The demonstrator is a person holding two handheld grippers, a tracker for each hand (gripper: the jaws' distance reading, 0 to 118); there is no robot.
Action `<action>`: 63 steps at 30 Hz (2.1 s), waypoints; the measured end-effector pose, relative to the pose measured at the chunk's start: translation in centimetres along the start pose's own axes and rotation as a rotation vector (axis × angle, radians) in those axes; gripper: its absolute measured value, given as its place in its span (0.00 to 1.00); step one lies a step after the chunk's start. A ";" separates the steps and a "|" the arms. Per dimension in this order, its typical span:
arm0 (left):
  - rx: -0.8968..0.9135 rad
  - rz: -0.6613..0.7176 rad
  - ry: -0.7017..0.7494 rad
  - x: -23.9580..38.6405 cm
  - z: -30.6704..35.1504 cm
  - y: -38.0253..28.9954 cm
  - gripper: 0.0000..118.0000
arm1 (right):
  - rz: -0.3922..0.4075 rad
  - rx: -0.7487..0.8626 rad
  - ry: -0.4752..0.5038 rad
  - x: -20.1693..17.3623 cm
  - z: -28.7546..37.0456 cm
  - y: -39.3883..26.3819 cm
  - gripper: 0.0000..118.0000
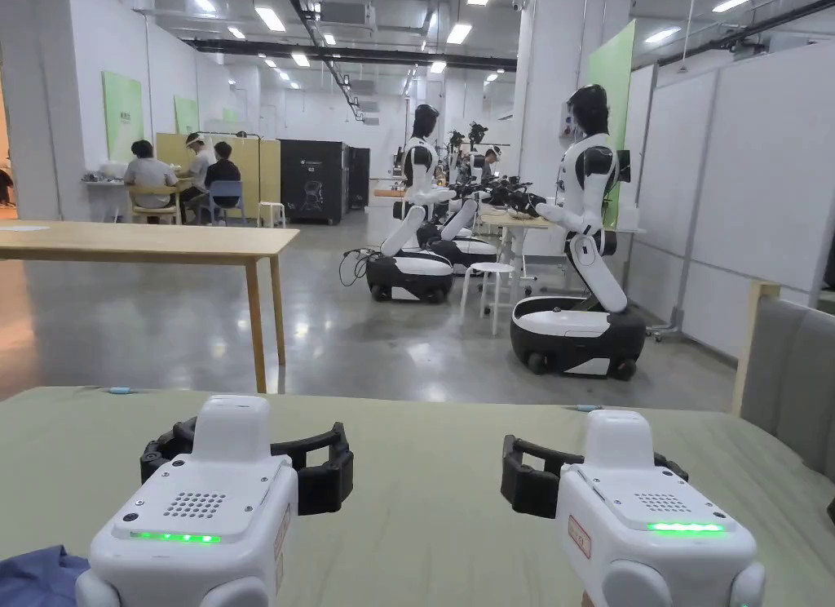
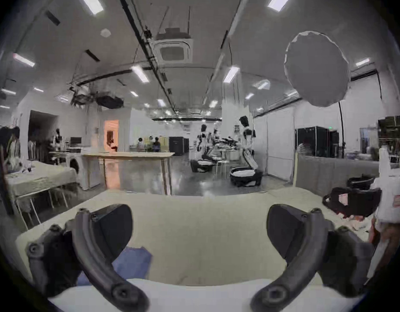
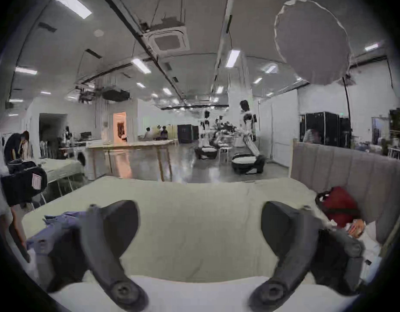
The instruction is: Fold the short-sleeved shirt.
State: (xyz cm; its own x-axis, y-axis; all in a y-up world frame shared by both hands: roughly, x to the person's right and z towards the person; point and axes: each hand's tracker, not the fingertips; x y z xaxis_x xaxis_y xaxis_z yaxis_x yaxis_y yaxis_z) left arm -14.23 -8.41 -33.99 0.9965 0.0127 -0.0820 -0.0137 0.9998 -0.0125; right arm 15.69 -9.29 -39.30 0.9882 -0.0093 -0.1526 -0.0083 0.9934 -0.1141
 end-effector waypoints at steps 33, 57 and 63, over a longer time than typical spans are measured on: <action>-0.630 0.077 0.286 -25.4 -2.1 -9.2 0.13 | 0.157 -0.143 0.448 -24.0 -5.9 -6.8 0.01; -0.933 0.198 0.291 -31.1 -11.9 -22.9 0.00 | 0.116 -0.324 0.346 -20.0 -8.5 -11.5 0.01; -0.700 0.175 0.076 -22.6 -12.3 -14.8 0.00 | 0.062 -0.305 0.248 -14.4 -6.8 -10.1 0.01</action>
State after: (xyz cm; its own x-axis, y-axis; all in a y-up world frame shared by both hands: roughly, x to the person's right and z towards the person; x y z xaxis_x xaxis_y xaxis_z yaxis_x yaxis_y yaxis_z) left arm -37.52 -23.63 -44.26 0.9669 0.1448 -0.2100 -0.2467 0.7397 -0.6260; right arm 0.51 -20.00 -42.62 0.9180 -0.0147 -0.3962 -0.1484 0.9139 -0.3778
